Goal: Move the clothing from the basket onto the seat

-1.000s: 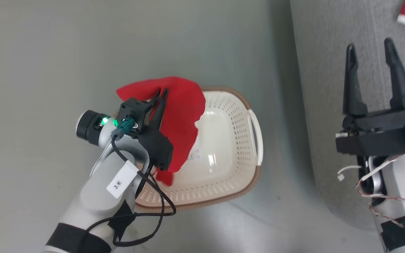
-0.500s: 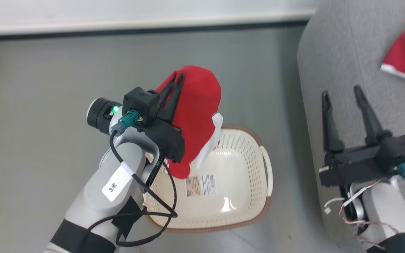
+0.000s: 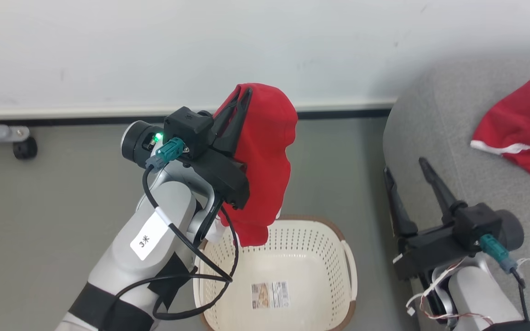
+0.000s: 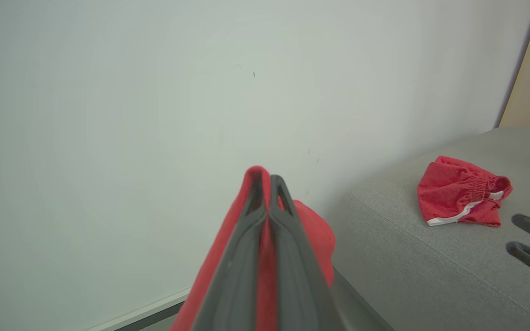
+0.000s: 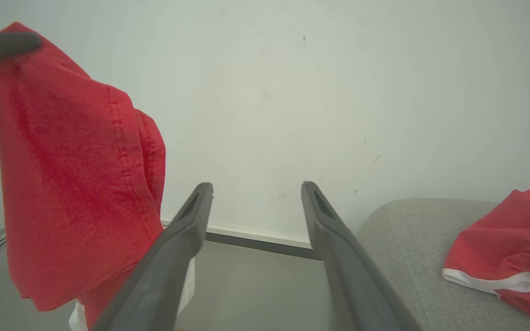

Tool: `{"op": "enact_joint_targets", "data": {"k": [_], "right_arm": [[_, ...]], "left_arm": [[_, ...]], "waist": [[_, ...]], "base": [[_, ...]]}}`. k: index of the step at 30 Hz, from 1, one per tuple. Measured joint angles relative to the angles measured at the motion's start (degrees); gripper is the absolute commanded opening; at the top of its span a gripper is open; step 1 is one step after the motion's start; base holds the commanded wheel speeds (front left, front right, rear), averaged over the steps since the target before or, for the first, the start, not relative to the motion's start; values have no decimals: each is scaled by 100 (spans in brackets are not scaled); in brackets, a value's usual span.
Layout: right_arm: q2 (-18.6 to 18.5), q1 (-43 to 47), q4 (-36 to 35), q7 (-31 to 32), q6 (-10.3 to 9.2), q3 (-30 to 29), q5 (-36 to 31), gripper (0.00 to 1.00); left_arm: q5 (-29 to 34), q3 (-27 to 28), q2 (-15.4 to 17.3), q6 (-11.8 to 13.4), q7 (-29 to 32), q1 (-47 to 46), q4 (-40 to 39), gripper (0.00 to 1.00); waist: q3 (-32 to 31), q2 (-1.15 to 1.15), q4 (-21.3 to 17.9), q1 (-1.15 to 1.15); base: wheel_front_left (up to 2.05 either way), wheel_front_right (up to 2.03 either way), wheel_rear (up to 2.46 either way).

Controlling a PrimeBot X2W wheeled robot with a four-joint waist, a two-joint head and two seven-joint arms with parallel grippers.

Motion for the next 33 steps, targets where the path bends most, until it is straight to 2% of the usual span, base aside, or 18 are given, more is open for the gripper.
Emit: {"op": "enact_joint_targets", "data": {"k": [6,17,24,33], "right_arm": [[43,163,354,0,225,218,-3,100],[243,514,569,0,393,738,-20,100],[364,635,876,0,522,1245,-43,100],[419,588,1308,1,573,1634,-73,100]], "left_arm": [[-234,-118,-3,-8,-1,24,114,0],[-336,-405,-3,11,-1,180,48,0],[-392,-623,-4,110,-1,182,-88,0],[-508,-809,-2,203,-1,154,-292,0]], "waist": [[-520,0,6,1],[-1282,0,27,0],[-1457,0,96,1],[-1512,1,182,2]], "base": [[0,0,0],[0,0,0],[0,0,0],[0,0,0]]}}
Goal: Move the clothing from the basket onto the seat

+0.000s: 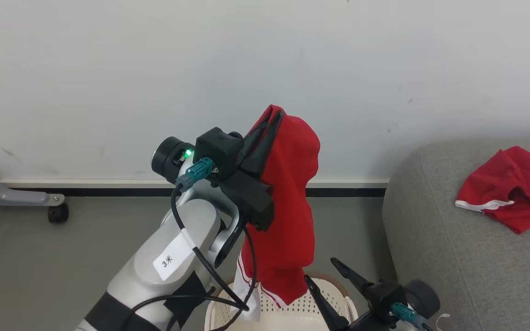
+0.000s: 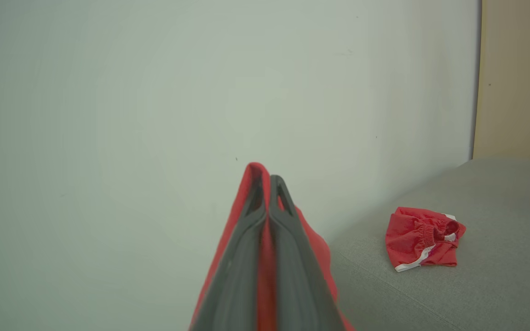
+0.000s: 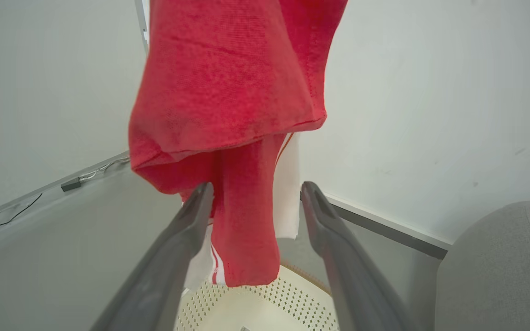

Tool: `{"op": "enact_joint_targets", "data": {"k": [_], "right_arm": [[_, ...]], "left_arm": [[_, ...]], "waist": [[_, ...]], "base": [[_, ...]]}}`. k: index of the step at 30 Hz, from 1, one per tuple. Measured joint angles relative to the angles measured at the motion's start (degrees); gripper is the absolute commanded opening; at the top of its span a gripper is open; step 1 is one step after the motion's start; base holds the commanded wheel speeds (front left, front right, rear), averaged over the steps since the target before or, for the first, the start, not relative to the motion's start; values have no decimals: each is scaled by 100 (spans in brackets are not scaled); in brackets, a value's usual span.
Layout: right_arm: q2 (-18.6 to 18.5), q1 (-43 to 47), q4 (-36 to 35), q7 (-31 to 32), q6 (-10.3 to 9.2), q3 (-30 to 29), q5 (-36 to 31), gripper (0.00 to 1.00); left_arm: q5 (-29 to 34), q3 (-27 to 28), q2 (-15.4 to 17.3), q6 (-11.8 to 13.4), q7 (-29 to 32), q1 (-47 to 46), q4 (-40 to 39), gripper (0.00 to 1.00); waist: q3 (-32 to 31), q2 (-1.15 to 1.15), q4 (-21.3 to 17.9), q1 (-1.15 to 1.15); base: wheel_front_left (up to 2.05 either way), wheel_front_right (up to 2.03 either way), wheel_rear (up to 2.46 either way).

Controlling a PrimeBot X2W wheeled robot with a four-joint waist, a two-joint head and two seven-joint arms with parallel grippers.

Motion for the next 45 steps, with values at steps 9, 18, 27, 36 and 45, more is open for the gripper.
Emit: {"op": "enact_joint_targets", "data": {"k": [9,18,27,36,45], "right_arm": [[26,-338,64,0,18,145,1,100],[40,-538,-64,0,31,322,-7,100],[44,-664,-327,-1,32,339,-58,0],[33,-723,-486,0,46,248,-58,0],[-405,-1138,-712,-1,47,-67,-77,0]], "left_arm": [[-89,-107,2,53,1,-12,-101,0],[-156,-140,1,109,1,-12,-104,0],[-181,-141,2,158,2,-5,-65,0],[-245,-77,86,231,1,199,104,9],[-391,-13,186,252,1,483,255,100]], "waist": [[-6,0,44,0],[10,0,53,0],[22,0,34,0],[37,0,-44,0],[80,0,-249,0]], "base": [[0,0,0],[0,0,0],[0,0,0],[0,0,0],[0,0,0]]}}
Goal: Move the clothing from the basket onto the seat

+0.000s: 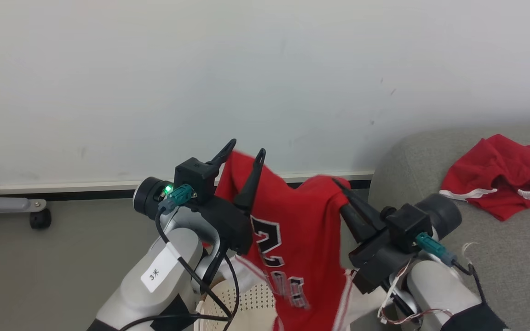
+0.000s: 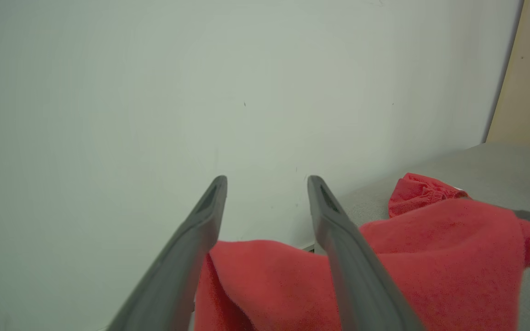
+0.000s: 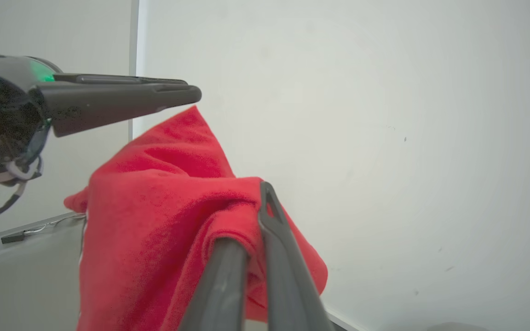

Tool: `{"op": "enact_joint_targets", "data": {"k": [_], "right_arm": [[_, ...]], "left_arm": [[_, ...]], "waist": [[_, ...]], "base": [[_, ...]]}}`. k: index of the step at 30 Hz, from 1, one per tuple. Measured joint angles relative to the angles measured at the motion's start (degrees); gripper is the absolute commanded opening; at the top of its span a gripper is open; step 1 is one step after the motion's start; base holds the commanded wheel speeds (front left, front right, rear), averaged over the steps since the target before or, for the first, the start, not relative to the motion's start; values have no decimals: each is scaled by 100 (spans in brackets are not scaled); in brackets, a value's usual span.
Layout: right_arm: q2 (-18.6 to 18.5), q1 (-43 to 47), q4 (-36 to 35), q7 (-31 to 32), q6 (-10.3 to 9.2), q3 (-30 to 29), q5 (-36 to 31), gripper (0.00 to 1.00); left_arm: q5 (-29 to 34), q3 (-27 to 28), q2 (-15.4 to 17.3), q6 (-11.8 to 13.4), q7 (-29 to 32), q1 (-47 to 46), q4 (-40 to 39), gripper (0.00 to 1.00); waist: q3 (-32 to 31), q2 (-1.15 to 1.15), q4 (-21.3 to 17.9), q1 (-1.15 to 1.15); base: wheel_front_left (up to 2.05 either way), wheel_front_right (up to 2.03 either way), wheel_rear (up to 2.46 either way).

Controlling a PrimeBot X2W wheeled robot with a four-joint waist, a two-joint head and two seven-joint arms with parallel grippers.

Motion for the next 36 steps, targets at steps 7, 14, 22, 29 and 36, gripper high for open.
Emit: {"op": "enact_joint_targets", "data": {"k": [7,14,22,29,36], "right_arm": [[-447,-288,-178,0,1,-246,-146,0],[-904,-360,-427,0,-14,-495,-223,0],[-1327,-399,-743,7,-51,-650,-342,0],[-1567,-739,-1005,235,-48,-702,-397,0],[-1804,-1237,-1048,485,-13,-717,-379,0]], "left_arm": [[-19,9,87,0,0,321,81,100],[-46,-18,87,0,0,673,85,100],[-46,-99,56,-2,0,1080,-64,100],[-46,-159,-10,1,0,1324,-337,100],[-5,-266,-74,59,0,1384,-653,100]], "waist": [[23,0,-210,0],[24,0,-488,0],[22,0,-930,0],[56,0,-1392,0],[250,0,-1707,0]], "base": [[0,0,0],[0,0,0],[0,0,0],[0,0,0],[0,0,0]]}}
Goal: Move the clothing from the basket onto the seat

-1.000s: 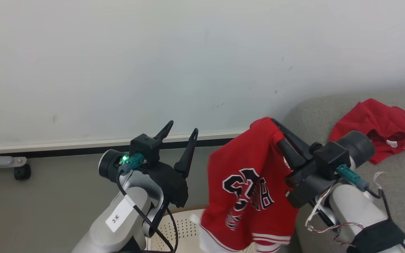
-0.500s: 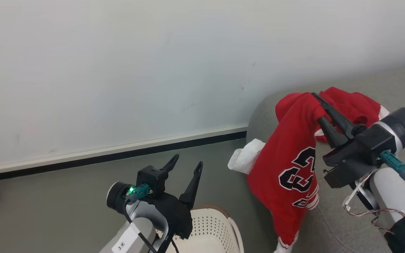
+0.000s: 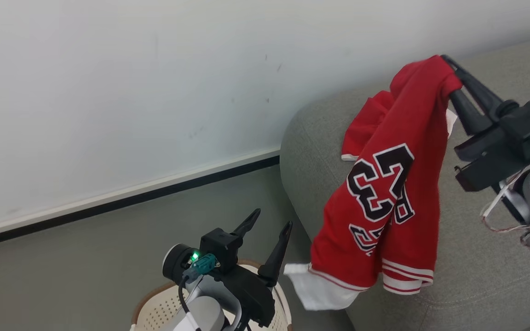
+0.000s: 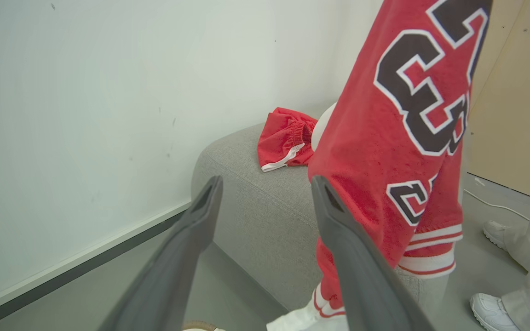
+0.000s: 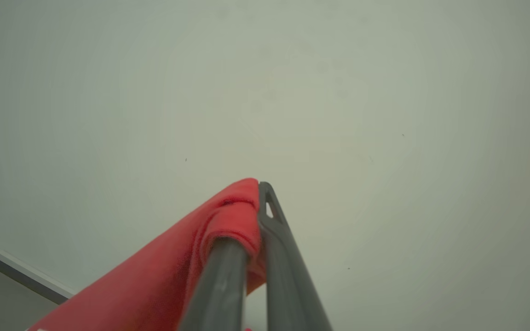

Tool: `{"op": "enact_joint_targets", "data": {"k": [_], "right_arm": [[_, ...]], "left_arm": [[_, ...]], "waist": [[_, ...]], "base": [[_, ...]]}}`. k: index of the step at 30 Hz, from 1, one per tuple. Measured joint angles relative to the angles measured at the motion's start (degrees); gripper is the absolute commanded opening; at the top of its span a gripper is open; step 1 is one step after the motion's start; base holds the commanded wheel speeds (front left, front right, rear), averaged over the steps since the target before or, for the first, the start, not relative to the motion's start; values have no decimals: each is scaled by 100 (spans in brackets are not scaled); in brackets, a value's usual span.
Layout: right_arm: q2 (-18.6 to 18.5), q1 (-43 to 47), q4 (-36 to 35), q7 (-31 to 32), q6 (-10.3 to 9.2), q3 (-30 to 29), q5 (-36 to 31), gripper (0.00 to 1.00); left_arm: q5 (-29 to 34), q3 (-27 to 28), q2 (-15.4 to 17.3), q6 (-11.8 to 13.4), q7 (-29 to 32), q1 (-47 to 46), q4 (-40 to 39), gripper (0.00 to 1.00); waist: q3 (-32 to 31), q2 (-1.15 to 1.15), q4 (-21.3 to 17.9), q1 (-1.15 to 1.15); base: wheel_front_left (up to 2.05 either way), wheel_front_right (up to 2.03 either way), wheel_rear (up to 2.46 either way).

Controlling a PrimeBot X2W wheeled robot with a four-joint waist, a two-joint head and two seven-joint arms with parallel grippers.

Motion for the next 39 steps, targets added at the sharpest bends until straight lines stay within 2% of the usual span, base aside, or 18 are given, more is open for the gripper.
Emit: {"op": "enact_joint_targets", "data": {"k": [3,14,22,27,39], "right_arm": [[-159,-258,7,134,14,-71,13,0],[-878,-1696,375,597,15,-898,390,0],[-1394,-2848,1205,836,16,-1247,512,0],[-1423,-3289,1614,981,21,-1274,503,0],[-1254,-3338,2403,970,-51,-1492,693,0]], "left_arm": [[35,-56,-2,44,0,-1,-118,100],[356,-134,74,171,-1,-109,-646,100],[539,-122,226,248,-1,-422,-1034,100],[699,-67,385,297,1,-667,-1301,100],[1046,-62,491,347,65,-1152,-1901,100]], "waist": [[158,0,-35,0],[893,0,49,0],[1515,0,244,1],[1994,0,462,1],[2937,1,762,1]], "base": [[0,0,0],[0,0,0],[0,0,0],[0,0,0],[0,0,0]]}}
